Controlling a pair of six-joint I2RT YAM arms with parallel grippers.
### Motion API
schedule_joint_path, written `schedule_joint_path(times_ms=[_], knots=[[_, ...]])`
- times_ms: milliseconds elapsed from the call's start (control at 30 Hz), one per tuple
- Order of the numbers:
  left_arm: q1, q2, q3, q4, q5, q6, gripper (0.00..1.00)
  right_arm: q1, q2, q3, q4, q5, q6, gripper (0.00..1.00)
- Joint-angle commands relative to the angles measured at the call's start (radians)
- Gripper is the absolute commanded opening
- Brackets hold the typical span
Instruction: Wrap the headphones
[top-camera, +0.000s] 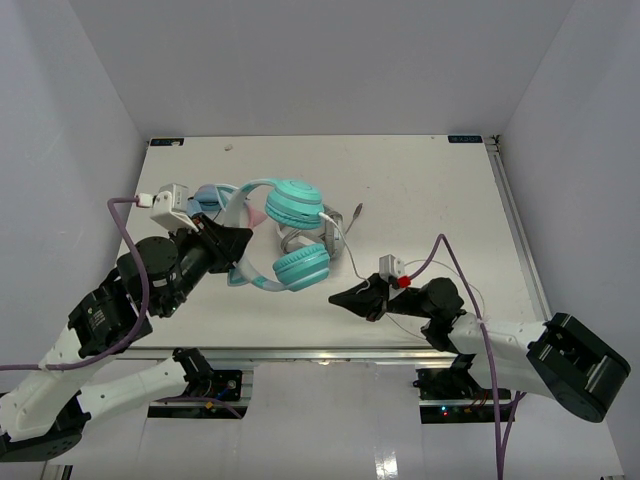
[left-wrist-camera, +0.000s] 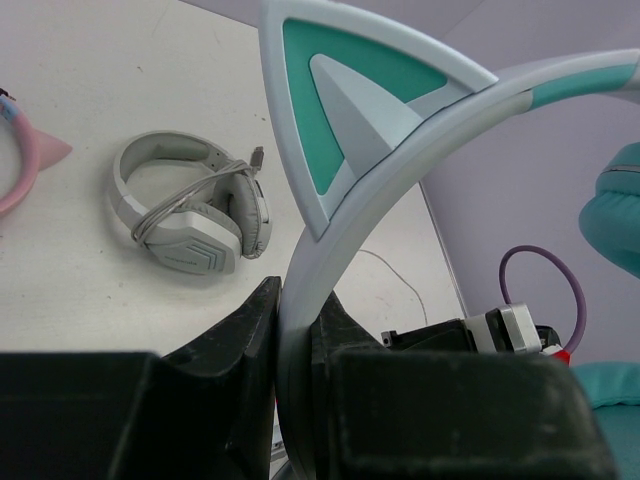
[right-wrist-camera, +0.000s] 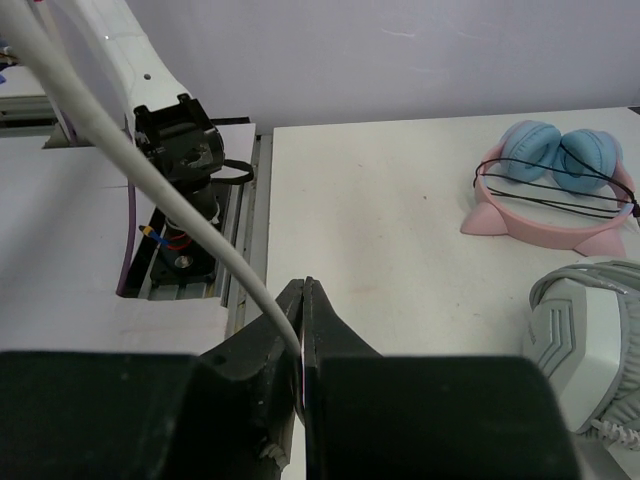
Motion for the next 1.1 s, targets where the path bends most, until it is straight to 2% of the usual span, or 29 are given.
schedule_joint_path(times_ms=[0, 100, 300, 500, 700, 867, 967, 1067], knots=[[0.001, -0.012, 0.030, 0.058, -0.001, -0.020, 0.00, 0.004, -0.019, -0.007, 0.000, 0.039, -0.037, 0.08], [-0.001, -0.007, 0.033, 0.098, 0.076, 0.035, 0.00, 0.003, -0.012, 0.014, -0.068, 0.063, -0.061, 0.08], [0.001, 0.056, 0.040, 0.124, 0.436, 0.218, 0.00, -0.001, -0.004, 0.025, -0.160, 0.169, -0.116, 0.08], [0.001, 0.017, -0.064, 0.173, 0.701, 0.296, 0.00, -0.019, 0.019, 0.070, -0.240, 0.242, -0.174, 0.08], [0.001, 0.002, -0.133, 0.208, 0.871, 0.324, 0.00, -0.038, 0.069, 0.182, -0.336, 0.230, -0.216, 0.08], [0.001, 0.048, -0.192, 0.209, 0.928, 0.354, 0.00, -0.065, 0.070, 0.303, -0.503, 0.236, -0.268, 0.08], [0.001, 0.080, -0.211, 0.200, 0.935, 0.373, 0.00, -0.075, 0.073, 0.438, -0.713, 0.279, -0.323, 0.08], [0.001, 0.136, -0.210, 0.142, 0.815, 0.398, 0.00, -0.082, 0.076, 0.570, -0.922, 0.336, -0.367, 0.08]])
